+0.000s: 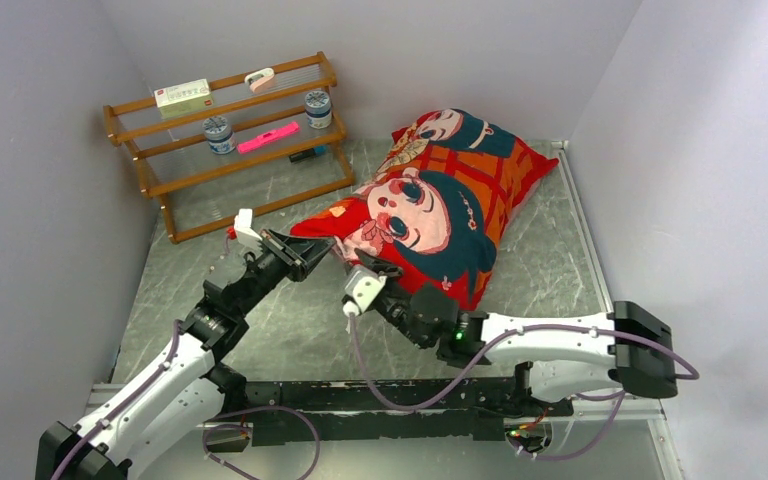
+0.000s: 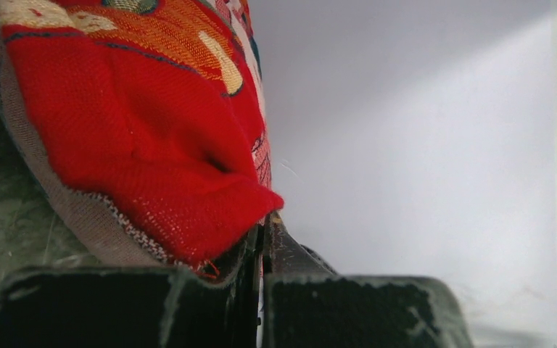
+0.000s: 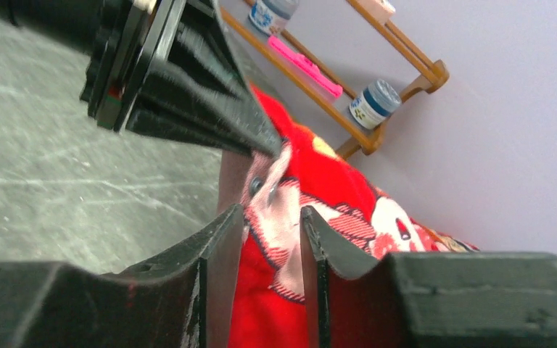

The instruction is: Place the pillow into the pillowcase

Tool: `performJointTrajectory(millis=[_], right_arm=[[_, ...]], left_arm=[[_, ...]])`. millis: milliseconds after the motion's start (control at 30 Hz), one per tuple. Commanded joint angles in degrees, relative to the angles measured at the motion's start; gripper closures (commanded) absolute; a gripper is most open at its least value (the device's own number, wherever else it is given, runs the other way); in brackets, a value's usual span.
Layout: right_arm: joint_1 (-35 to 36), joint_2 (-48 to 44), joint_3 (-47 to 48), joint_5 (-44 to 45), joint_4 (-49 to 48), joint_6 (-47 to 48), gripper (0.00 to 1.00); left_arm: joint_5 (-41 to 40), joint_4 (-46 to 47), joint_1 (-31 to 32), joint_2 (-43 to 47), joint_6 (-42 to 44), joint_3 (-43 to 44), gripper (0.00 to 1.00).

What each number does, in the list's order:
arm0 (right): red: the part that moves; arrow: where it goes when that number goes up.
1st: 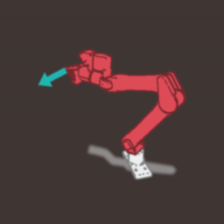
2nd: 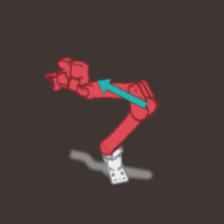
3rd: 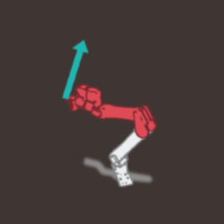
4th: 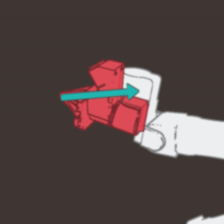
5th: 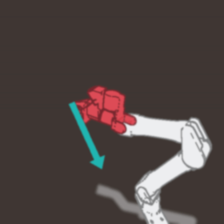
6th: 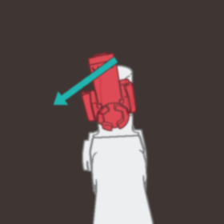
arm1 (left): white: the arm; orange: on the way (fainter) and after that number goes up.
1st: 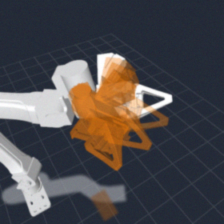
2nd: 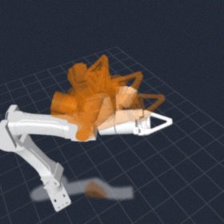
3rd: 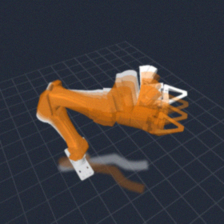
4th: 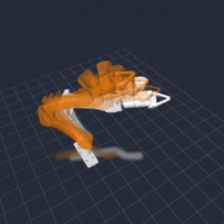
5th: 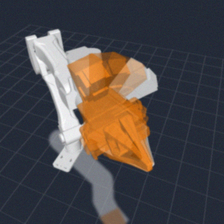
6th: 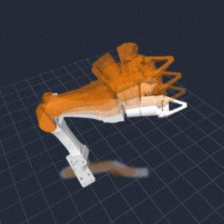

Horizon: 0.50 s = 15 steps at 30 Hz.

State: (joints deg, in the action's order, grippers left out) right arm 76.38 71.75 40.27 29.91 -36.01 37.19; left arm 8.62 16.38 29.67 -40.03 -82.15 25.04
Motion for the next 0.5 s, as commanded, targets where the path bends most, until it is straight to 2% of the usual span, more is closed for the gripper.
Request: performJointTrajectory(millis=[0, 467], right_arm=[[-2.15, -5.09, 3.22, -8.59, 4.05, -8.04, 0.63], [-3.53, -1.64, 8.59, -8.99, 12.14, -14.07, 0.55]], left_arm=[[2.22, 7.48, 0.03, -0.44, 0.21, 3.49, 0.95], [1.75, 6.56, 0.04, 0.24, 0.77, 3.7, 0.95]])
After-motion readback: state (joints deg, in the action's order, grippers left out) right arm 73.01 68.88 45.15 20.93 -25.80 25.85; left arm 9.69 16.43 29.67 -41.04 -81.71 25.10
